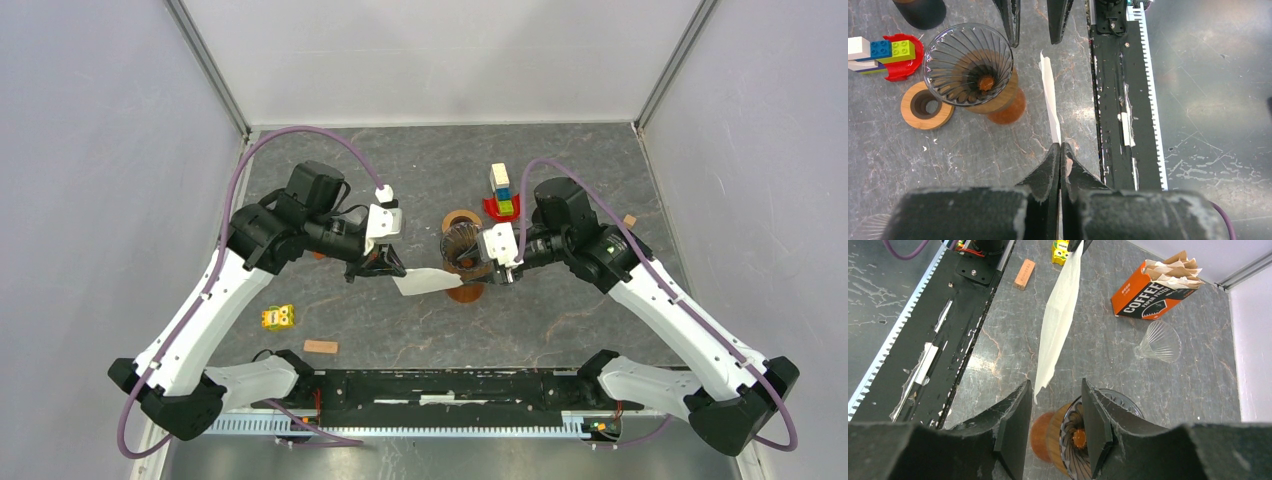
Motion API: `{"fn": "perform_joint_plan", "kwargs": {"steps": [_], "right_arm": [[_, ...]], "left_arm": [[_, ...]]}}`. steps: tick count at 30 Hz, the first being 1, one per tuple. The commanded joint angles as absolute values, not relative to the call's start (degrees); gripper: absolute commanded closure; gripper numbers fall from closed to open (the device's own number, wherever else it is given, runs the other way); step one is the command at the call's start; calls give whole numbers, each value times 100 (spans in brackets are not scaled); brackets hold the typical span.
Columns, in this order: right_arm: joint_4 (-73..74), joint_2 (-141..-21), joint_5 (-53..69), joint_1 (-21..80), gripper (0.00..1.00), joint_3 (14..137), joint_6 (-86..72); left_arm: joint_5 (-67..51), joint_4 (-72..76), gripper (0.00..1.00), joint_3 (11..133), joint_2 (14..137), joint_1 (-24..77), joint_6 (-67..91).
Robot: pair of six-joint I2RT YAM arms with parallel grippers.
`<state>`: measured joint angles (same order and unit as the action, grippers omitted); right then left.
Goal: Place the coffee filter in the dripper
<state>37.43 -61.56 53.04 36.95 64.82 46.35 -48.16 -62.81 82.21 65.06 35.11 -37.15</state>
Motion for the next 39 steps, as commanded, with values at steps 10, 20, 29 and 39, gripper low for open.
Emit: {"fn": "perform_joint_plan", "kwargs": {"steps": [10,20,29,39], "right_arm": [[3356,-6444,5751,3672,57,6632,4263],[3210,-6433,5643,3673,60,6496,4167],[3138,-6469,5686,3672,64,6419,4115],[3026,-6439,5792,3674,66,6263,4034]], "left_arm": [[-4896,-6082,98,8092,6321,3533,-3901],[-4932,-6081,98,8052,6296,3533,-3927],[-4981,-6082,98,8084,6303,3533,-3929],[-4992,-5912,98,8082,6315,3535,-3798]]}}
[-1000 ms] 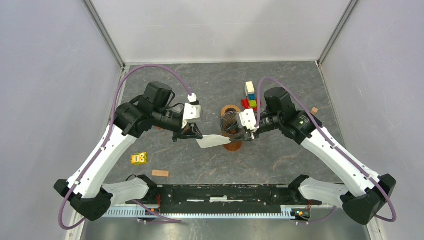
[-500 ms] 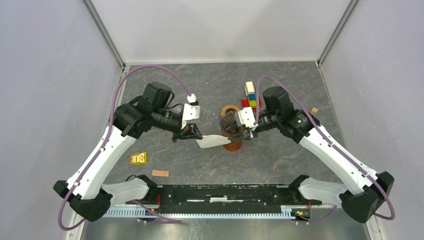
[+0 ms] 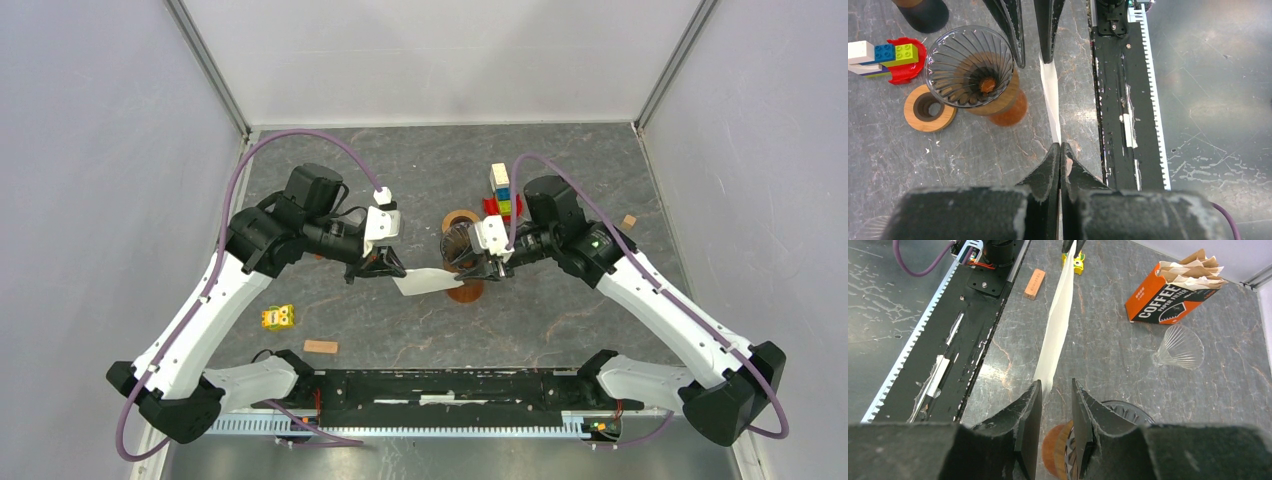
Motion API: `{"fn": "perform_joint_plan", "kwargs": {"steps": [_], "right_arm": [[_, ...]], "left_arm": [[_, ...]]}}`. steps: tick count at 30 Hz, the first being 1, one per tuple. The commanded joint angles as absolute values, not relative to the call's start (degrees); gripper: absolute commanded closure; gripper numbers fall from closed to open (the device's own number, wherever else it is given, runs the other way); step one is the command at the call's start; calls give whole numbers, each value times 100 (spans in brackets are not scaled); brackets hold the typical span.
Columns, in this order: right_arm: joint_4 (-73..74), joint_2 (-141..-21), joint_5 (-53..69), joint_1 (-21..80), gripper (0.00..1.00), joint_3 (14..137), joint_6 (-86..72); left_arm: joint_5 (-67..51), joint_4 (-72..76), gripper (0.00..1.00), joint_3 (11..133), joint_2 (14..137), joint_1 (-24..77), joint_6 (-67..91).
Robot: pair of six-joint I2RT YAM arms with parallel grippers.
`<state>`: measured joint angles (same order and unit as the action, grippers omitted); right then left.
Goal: Place the coffee filter in the dripper
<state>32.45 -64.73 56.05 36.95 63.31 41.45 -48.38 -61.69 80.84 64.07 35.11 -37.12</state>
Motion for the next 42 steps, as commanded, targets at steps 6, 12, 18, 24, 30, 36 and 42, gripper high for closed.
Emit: {"fn": "perform_joint_plan", "kwargs": {"steps": [6,12,18,24,30,36,42], "right_arm": [[2934,-6416,5822,3673,67,6197,3956],[2692,-6468,5918,3674,68,6096,3722],[2494,-6566,6073,3667,69,6040,3497],[2161,-6676,6261,3674,74,6011,3117],[1728,-6830,6185,3674,91,6044,2574],[1334,-6718,4630,3667,100,6265,1981],[1278,-6742,2740,3669,100,6797,1355]], "left_arm": [[-4984,-5824,98,8061,6315,3533,-3737],[-4991,-5670,98,8004,6338,3534,-3639],[-4968,-5494,98,7970,6353,3533,-3528],[-4909,-5280,98,7939,6409,3533,-3395],[-4731,-5092,98,7910,6454,3540,-3267],[-3468,-4269,67,7947,6540,3516,-2349],[-2712,-3591,7,8470,6842,3507,-1135]]}}
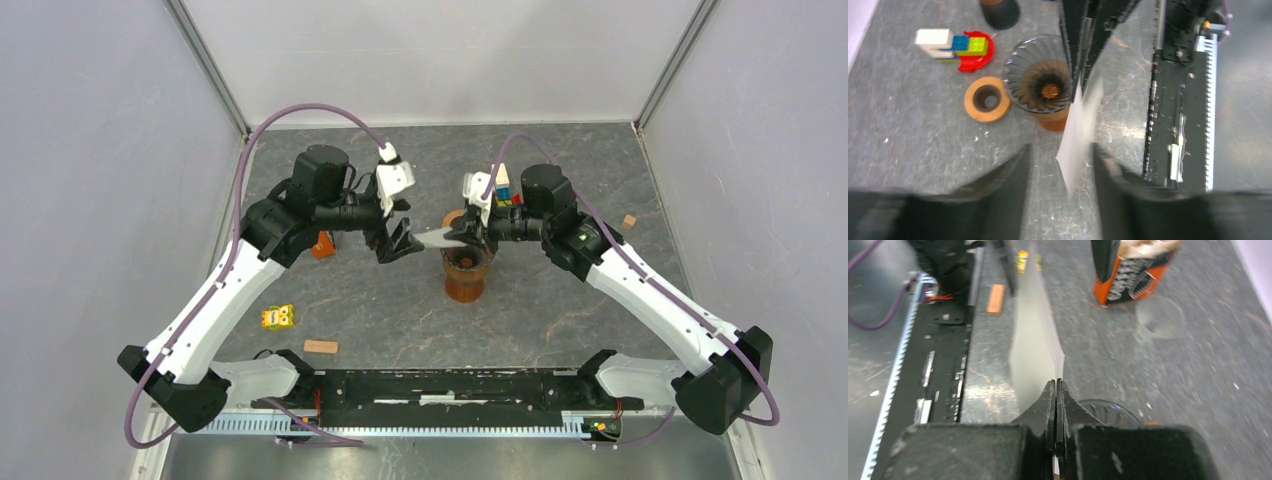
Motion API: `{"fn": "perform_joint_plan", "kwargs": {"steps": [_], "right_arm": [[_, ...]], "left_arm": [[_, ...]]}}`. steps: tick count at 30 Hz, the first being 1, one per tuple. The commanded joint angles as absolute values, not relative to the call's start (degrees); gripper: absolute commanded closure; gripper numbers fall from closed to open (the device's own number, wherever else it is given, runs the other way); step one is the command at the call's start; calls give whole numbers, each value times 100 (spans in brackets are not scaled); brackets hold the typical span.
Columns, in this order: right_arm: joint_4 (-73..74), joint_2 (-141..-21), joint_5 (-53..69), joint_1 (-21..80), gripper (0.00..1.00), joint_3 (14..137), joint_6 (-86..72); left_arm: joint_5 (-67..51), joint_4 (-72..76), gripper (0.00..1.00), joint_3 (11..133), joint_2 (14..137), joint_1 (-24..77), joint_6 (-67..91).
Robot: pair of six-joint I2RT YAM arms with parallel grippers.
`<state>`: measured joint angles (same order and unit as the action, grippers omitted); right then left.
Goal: Place the coffee filter in the dripper
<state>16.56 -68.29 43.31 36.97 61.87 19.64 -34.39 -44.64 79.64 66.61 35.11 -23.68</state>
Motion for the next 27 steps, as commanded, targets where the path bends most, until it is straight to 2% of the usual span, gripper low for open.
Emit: {"fn": "perform_joint_plan", "kwargs": {"steps": [1,7,14,19,27], "right_arm": [[1277,-6773,2307,3669,100,6902,1269],[1193,-7000,747,3674,100,7445,987],[1188,-7252,-308,3673,100,7726,566],[1169,-7304,-452,3674,100,7685,338],[1133,-7312,-379,3674,100,7654,203]], "left_arm": [[-2606,-3439,4,8574,6956,3507,-936],[-1616,-2767,0,9399,7673,3493,663],[-1600,-2535,0,9957,8274,3463,1957],[-1686,-2461,1,9943,8537,3463,2687],[-1521,-2335,8,9706,8674,3463,2849]]}}
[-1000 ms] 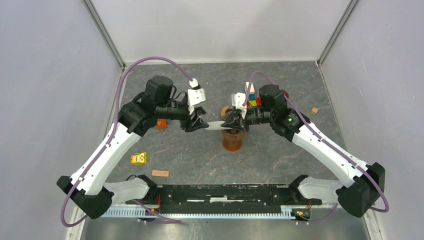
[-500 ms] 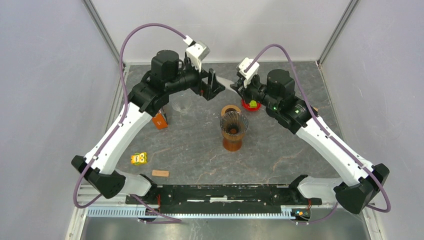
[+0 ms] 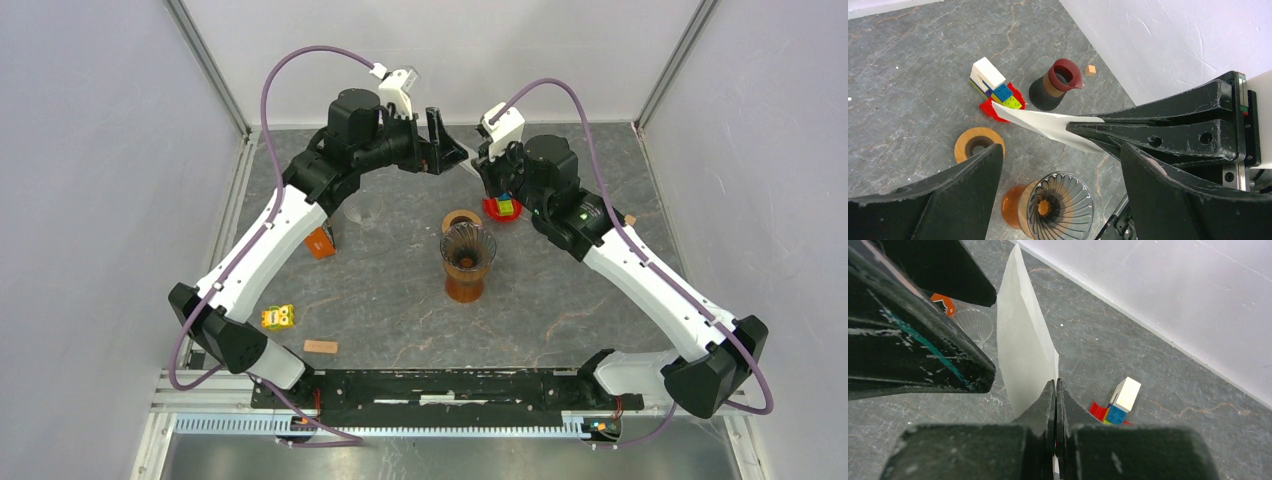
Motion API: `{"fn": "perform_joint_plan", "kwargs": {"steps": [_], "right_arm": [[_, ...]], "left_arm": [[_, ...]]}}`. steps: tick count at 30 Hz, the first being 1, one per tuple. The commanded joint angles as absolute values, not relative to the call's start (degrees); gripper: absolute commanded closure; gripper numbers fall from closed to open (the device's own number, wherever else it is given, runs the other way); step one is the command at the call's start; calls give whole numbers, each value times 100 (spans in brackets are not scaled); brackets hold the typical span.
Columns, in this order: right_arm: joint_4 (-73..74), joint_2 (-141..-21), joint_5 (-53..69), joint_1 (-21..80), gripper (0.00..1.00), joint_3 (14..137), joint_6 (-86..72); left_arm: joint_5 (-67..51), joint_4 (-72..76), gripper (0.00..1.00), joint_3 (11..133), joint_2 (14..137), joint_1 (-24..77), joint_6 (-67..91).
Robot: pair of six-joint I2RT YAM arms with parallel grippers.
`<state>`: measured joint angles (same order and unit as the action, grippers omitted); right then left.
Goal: Place the coffee filter in the dripper
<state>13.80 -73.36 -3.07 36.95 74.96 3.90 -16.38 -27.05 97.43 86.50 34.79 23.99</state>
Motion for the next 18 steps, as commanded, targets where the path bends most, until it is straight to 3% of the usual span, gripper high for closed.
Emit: {"fn": "perform_joint_plan", "kwargs": {"steps": [1,18], "right_arm": [[1116,-7309,-377,3672,100,7635,194],[960,-7047,-565,3674,100,7263,303]], "left_arm": [[-1557,-2300,10,9703,8715,3463,2889],[-1707,-2014,42,9345,8865,3463,3061]]}}
